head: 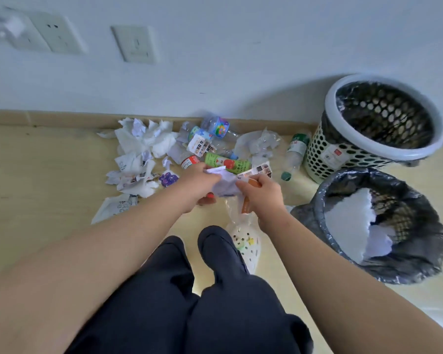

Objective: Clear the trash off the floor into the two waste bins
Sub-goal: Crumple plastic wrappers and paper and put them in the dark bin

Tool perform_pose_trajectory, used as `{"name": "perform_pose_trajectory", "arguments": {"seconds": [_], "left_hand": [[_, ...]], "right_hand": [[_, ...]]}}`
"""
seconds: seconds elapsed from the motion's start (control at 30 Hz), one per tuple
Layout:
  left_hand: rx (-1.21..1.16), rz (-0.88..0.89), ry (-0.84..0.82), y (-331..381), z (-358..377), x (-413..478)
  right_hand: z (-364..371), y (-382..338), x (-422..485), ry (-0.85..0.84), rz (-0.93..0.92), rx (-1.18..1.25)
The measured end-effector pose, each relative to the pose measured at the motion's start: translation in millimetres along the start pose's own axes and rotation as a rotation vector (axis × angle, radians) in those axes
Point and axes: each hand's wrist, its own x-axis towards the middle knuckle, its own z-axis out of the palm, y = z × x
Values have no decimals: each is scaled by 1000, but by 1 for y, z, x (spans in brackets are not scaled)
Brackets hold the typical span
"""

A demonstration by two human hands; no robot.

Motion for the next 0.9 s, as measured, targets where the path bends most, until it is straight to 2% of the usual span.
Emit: {"name": "perform_pose_trajectory", "arguments": {"seconds": [0.13, 0.23, 0.4, 0.5, 0.6, 0.7, 0.77, 0.9], "left_hand": [[95, 115, -18, 29, 17, -46], [60, 135, -77, 42, 54, -72], [-49, 34, -126, 52, 137, -95], [-202, -1, -233, 58, 170, -98], [-194, -44, -276, 54, 198, -97], [-144, -158, -312, 43, 218, -91], [-215, -257, -259, 42, 221, -85], [-164, -201, -255, 41, 230, -64]], "right_hand": [[-42, -9, -33, 58, -36, 62], [-76, 5, -51, 145, -11, 88], [-141, 39, -69, 351, 66, 121], [-175, 57, -68, 450, 126, 130], [-199, 71, -59, 527, 159, 99], [-213, 78, -45, 524, 171, 31], [-216, 79, -36, 503, 167, -14], [-216, 74, -18, 441, 165, -68]]}}
